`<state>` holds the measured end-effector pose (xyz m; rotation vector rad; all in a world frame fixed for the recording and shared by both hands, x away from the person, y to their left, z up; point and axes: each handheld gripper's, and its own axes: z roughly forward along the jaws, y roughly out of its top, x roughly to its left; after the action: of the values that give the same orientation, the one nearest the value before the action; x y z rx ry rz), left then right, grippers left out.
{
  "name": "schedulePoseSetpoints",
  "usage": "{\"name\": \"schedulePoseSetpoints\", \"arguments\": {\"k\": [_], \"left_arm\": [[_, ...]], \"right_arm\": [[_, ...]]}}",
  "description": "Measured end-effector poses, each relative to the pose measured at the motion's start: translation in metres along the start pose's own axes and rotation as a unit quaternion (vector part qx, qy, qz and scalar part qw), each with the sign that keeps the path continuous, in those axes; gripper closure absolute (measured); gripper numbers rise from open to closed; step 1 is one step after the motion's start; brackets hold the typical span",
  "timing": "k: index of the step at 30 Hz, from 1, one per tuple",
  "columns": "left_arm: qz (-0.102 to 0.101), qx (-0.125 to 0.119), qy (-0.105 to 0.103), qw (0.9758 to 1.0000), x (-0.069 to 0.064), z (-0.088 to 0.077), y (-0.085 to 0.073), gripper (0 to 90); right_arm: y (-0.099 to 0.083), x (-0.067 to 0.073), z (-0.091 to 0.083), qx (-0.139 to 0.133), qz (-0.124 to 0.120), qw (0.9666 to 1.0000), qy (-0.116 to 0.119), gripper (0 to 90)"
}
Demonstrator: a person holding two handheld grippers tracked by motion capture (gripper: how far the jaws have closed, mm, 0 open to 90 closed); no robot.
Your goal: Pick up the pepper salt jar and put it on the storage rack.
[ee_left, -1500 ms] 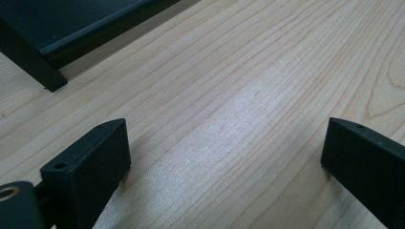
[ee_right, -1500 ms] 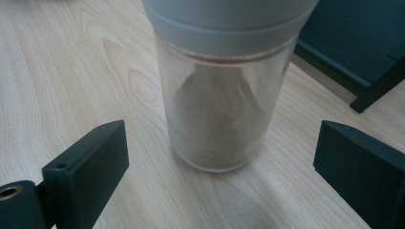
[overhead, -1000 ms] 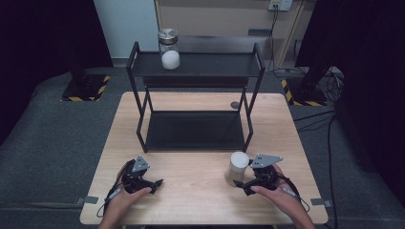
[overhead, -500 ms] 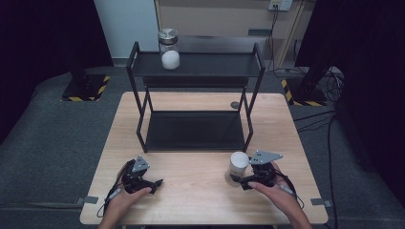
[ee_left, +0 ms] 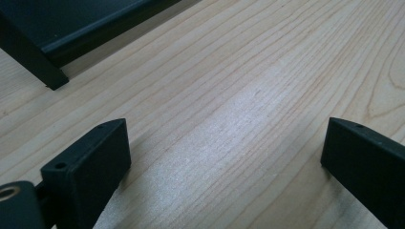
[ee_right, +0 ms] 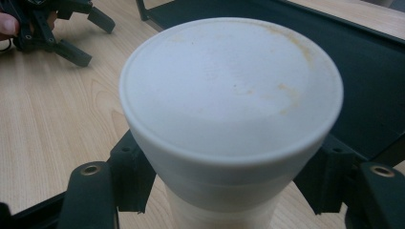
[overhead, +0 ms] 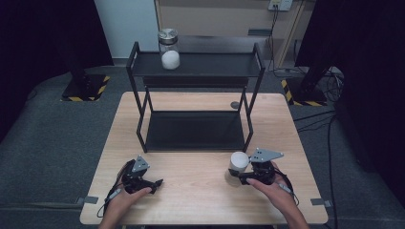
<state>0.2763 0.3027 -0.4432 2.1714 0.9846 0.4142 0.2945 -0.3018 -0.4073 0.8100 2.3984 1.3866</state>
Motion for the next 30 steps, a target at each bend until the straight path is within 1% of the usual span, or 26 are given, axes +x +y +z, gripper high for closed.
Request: {"name": "schedulePoseSetpoints", "arguments": {"k": [3, 6, 8, 9, 14, 17, 19, 22, 30], "left_arm": [[-0.001, 0.0, 0.0, 1.0, 0.0, 0.0, 0.0, 1.9], [-0.001, 0.0, 0.001, 1.0, 0.0, 0.0, 0.0, 1.8], [-0.001, 0.0, 0.001, 1.0, 0.0, 0.0, 0.0, 1.8], [-0.001, 0.0, 0.001, 1.0, 0.0, 0.0, 0.0, 1.8], [-0.001, 0.0, 0.001, 1.0, 0.0, 0.0, 0.0, 1.9], [-0.001, 0.0, 0.001, 1.0, 0.0, 0.0, 0.0, 1.9], [-0.001, 0.0, 0.001, 1.0, 0.0, 0.0, 0.0, 1.8], [-0.001, 0.0, 0.0, 1.0, 0.0, 0.0, 0.0, 1.8], [-0.001, 0.0, 0.0, 1.0, 0.0, 0.0, 0.0, 1.8]], "right_arm": [[0.001, 0.003, 0.0, 0.001, -0.003, 1.0, -0.005, 34.2], [0.002, 0.008, -0.001, -0.001, -0.012, 0.9998, -0.017, 35.6], [0.004, 0.005, -0.001, -0.002, -0.005, 0.9999, -0.009, 35.7], [0.004, 0.005, -0.001, -0.002, -0.005, 0.9999, -0.009, 35.7], [0.015, 0.003, 0.0, -0.007, -0.018, 0.9998, 0.004, 35.7], [0.022, -0.001, 0.001, -0.012, -0.02, 0.9997, 0.011, 35.8], [0.025, -0.002, 0.002, -0.011, -0.023, 0.9996, 0.012, 35.7], [0.033, -0.004, 0.006, -0.004, -0.034, 0.9994, 0.01, 35.8], [0.043, -0.013, 0.012, -0.004, -0.039, 0.9991, 0.016, 35.7]]}}
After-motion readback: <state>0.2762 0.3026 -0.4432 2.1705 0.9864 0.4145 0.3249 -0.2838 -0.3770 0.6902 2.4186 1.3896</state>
